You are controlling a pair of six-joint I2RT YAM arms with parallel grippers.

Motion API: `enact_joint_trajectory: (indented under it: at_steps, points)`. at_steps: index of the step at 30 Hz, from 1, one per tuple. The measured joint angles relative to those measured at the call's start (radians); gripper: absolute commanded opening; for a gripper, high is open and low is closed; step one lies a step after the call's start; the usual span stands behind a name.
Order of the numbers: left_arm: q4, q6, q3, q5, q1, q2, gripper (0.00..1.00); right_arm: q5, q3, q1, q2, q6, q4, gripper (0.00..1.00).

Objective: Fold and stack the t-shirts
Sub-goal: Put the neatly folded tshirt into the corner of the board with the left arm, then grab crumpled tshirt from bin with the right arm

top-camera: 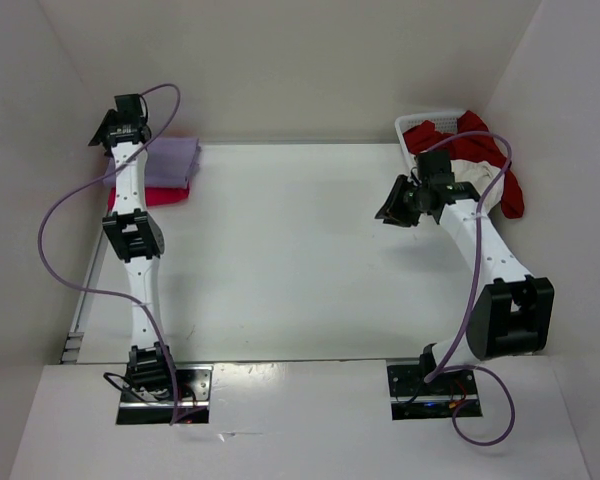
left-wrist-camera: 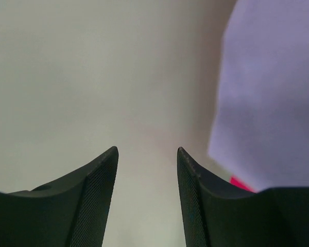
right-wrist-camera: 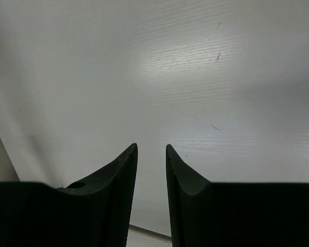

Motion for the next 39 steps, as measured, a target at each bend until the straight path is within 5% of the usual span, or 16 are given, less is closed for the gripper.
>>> enact_joint_trajectory:
  at_steps: [9, 20, 28, 35, 39]
  points:
    - [-0.203, -0.139, 0.131, 0.196, 0.006, -0.012, 0.65, 0.026, 0.069, 0.000, 0.020, -0.006, -0.039, 0.41]
    - [-0.520, -0.210, 0.130, 1.250, -0.054, -0.269, 0.84, 0.395, 0.559, -0.087, 0.179, -0.071, -0.171, 0.75]
    - [-0.537, -0.198, -0.016, 1.684, -0.126, -0.452, 0.91, 0.688, 0.836, -0.266, 0.472, -0.085, -0.279, 0.91]
    - [-0.558, -0.100, -0.311, 1.691, -0.223, -0.425, 0.92, 0.675, 0.739, -0.349, 0.555, -0.106, -0.329, 0.85]
    - [-0.538, -0.109, -0.399, 1.697, -0.269, -0.422, 0.95, 0.635, 0.736, -0.370, 0.567, -0.131, -0.320, 0.54]
